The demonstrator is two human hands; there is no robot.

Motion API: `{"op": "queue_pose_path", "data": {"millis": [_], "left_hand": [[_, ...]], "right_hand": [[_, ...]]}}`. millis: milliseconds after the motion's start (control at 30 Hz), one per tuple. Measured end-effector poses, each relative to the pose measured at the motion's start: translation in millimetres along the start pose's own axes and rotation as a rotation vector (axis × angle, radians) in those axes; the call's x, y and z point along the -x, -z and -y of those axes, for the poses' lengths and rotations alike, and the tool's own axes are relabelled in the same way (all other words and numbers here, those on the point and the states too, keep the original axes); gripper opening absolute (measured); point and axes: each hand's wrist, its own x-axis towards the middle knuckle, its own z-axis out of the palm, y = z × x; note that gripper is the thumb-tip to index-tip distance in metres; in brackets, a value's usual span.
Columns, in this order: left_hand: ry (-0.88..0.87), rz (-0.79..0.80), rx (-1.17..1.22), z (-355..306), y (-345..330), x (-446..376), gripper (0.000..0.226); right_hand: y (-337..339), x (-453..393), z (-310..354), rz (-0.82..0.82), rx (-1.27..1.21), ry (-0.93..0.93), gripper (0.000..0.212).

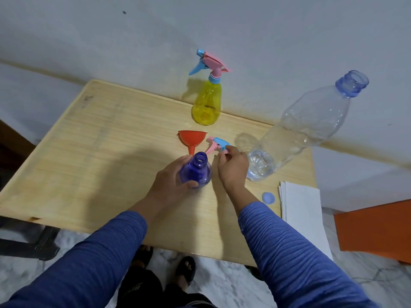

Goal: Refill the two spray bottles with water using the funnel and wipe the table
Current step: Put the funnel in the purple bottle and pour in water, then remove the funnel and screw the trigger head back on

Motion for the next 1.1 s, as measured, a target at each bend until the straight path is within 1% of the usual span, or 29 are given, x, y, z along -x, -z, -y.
{"op": "queue_pose_path", "data": {"millis": [100,167,267,300,367,467,567,700,833,933,1000,1100], "left_hand": [[0.010,0.009,0.017,-3.9,0.3,1.3,0.073],[0.014,0.008,0.026,-6.8,1.1,2.7,0.073],[0.002,0.024,0.002,-13.4,2.3,3.5,0.077],[-0.005,0.031,-0.008,-15.6,2.5,3.4,0.078],[-0.009,0.029,-0.016,-17.7,2.2,2.9,0.082],[0.020,0.013,0.000,-15.3,2.0,4.5,0.086],[0.032,-0.003,0.027,-10.6,0.9,5.5,0.082],[0.056,-0.009,0.054,-7.9,-0.2,4.7,0.079],[0.050,-0.010,0.066,-7.2,-1.2,3.5,0.080],[0.045,-0.014,0.085,-7.8,-2.0,3.5,0.080],[0.046,-0.023,0.094,-7.2,-2.2,3.5,0.082],[0.033,-0.034,0.075,-7.5,-1.4,3.1,0.084]], "right_hand": [[8.2,1.0,12.4,-0.088,-0.110,0.014,0.031],[18.4,3.3,24.8,-0.151,-0.199,0.029,0.025],[39.7,8.5,48.2,-0.220,-0.427,0.028,0.010],[47.5,9.5,55.9,-0.244,-0.489,0.025,0.009],[62.4,10.6,70.4,-0.268,-0.596,0.020,0.016],[81.6,14.1,92.8,-0.264,-0.749,0.048,0.022],[92.0,18.5,107.4,-0.232,-0.844,0.107,0.024],[91.6,26.7,113.2,-0.184,-0.875,0.147,0.026],[79.5,36.9,107.2,-0.154,-0.832,0.118,0.026],[67.9,48.3,100.0,-0.116,-0.792,0.150,0.028],[58.5,55.7,94.3,-0.066,-0.803,0.161,0.038],[43.8,64.0,80.8,-0.014,-0.750,0.197,0.062]]}}
